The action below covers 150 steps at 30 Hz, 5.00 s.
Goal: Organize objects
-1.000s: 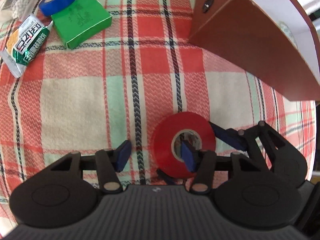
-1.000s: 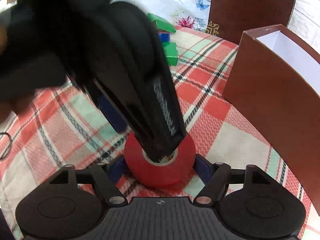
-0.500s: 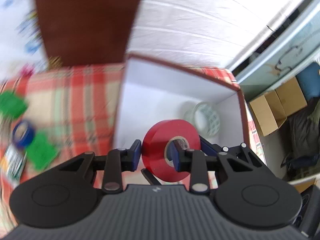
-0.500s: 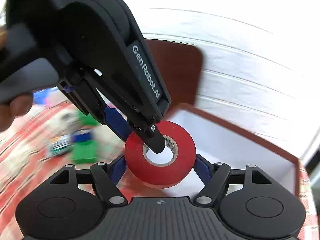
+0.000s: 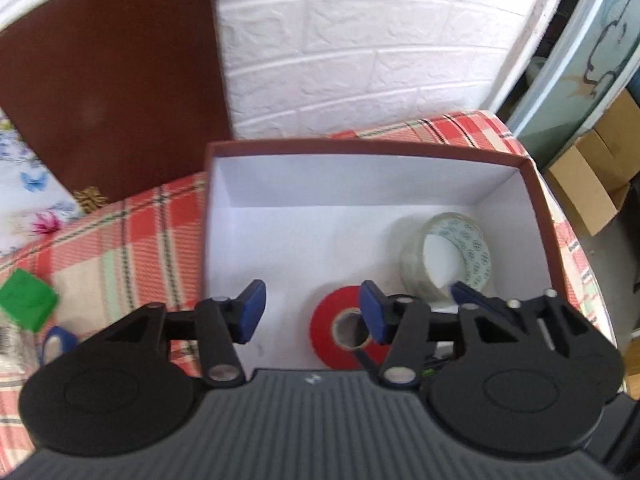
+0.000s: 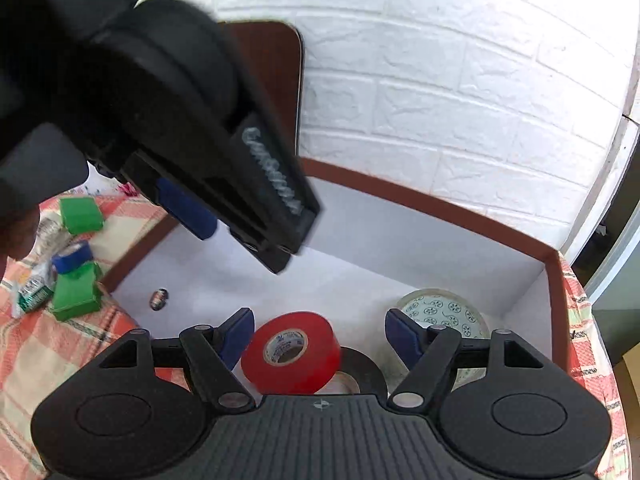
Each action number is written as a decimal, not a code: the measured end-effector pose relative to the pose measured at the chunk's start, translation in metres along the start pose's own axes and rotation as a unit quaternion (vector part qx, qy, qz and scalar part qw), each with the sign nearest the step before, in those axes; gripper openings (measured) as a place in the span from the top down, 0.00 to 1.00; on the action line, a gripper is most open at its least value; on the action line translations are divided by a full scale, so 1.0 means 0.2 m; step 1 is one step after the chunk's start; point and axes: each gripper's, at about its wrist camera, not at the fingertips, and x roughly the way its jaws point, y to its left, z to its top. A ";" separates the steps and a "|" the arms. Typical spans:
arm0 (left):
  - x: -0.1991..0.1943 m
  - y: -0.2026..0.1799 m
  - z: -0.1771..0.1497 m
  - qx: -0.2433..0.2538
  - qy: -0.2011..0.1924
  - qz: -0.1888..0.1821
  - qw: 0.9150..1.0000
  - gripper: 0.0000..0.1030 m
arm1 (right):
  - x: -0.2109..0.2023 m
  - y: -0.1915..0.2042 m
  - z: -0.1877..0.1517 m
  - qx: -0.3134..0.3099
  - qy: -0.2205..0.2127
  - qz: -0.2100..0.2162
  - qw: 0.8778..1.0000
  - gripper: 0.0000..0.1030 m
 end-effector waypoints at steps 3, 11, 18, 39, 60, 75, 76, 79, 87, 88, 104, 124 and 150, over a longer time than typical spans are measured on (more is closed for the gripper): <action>-0.06 0.05 -0.02 -0.006 -0.010 0.015 1.000 0.47 | -0.06 0.01 0.01 0.013 -0.006 0.002 1.000 0.31; -0.17 0.18 -0.11 -0.022 -0.020 0.049 0.998 0.46 | -0.13 0.02 -0.03 0.051 -0.011 0.012 0.999 0.31; -0.23 0.37 -0.21 -0.044 -0.020 0.065 0.997 0.46 | -0.20 0.18 0.04 0.039 -0.025 0.025 0.999 0.31; -0.48 1.38 -1.00 -0.244 0.034 0.155 0.957 0.45 | 0.08 1.22 0.00 -0.089 0.062 0.185 0.977 0.46; -0.38 1.38 -1.22 -0.340 0.055 -0.005 0.939 0.35 | 0.17 1.33 -0.23 -0.189 0.143 0.236 0.942 0.49; -0.30 0.77 -0.46 -0.246 0.006 -0.153 0.957 0.44 | -0.15 0.65 0.13 -0.046 -0.021 0.163 0.985 0.49; -0.29 0.71 -0.40 -0.233 0.004 -0.158 0.960 0.44 | -0.15 0.58 0.15 -0.040 -0.032 0.148 0.988 0.49; -0.22 0.49 -0.22 -0.184 0.010 -0.167 0.969 0.44 | -0.14 0.37 0.18 -0.015 -0.045 0.106 0.993 0.49; 0.03 -0.08 0.03 -0.067 0.038 -0.155 0.985 0.37 | -0.04 -0.18 0.05 0.055 -0.013 -0.030 0.998 0.30; 0.05 -0.11 0.03 -0.060 0.040 -0.146 0.987 0.37 | -0.03 -0.23 0.03 0.058 0.001 -0.042 0.997 0.27; -0.22 0.57 -0.33 -0.155 -0.004 -0.001 0.988 0.34 | -0.08 0.08 0.21 0.013 -0.061 0.093 0.994 0.45; -0.62 1.63 -1.24 -0.394 0.016 0.108 0.913 0.33 | 0.96 1.33 0.43 -0.202 0.070 0.243 0.946 0.45; -0.30 0.43 -0.25 -0.162 -0.010 -0.137 0.977 0.56 | -0.11 0.30 0.22 -0.056 -0.044 0.161 0.984 0.44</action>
